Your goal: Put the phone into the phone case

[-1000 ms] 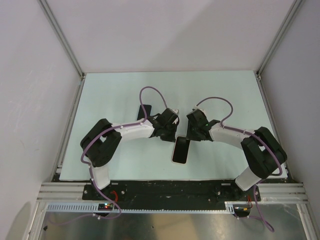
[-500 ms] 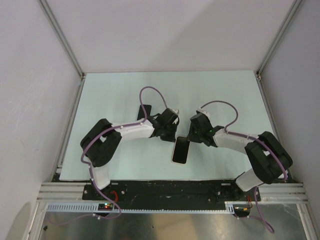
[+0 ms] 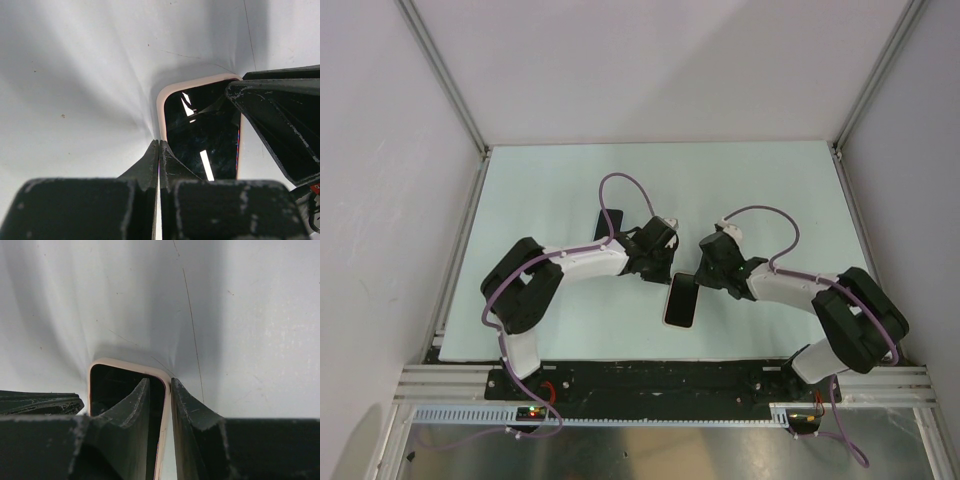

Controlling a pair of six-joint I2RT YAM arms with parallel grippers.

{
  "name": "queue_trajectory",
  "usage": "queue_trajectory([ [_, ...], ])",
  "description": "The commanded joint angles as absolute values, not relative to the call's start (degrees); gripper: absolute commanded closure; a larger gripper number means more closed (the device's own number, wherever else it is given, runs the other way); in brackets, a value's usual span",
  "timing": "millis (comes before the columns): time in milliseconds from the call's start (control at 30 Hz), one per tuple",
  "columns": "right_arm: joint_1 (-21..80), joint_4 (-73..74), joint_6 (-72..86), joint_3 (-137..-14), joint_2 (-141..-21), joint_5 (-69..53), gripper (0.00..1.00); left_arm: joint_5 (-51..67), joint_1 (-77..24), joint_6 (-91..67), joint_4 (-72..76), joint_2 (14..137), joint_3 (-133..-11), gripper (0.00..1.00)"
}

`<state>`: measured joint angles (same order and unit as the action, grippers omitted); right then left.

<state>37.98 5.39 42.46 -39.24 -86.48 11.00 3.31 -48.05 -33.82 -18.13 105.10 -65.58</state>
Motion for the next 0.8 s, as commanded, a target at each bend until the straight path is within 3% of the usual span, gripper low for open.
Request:
queue_trajectory([
  [0, 39.76, 17.28, 43.78, -33.7, -91.41, 8.86, 0.77, 3.55, -48.41, -32.53, -17.71, 103.6, -67.03, 1.0],
  [567, 48.73, 20.98, 51.16, -34.25, -97.05, 13.55, 0.85, 3.95, -48.43, -31.58, -17.74, 103.15, -66.52, 1.0],
  [767, 51.92, 24.25, 53.01, -36.0, -97.72, 16.12, 0.93, 3.81, -48.34, -31.79, -17.73, 102.65, -65.81, 1.0],
])
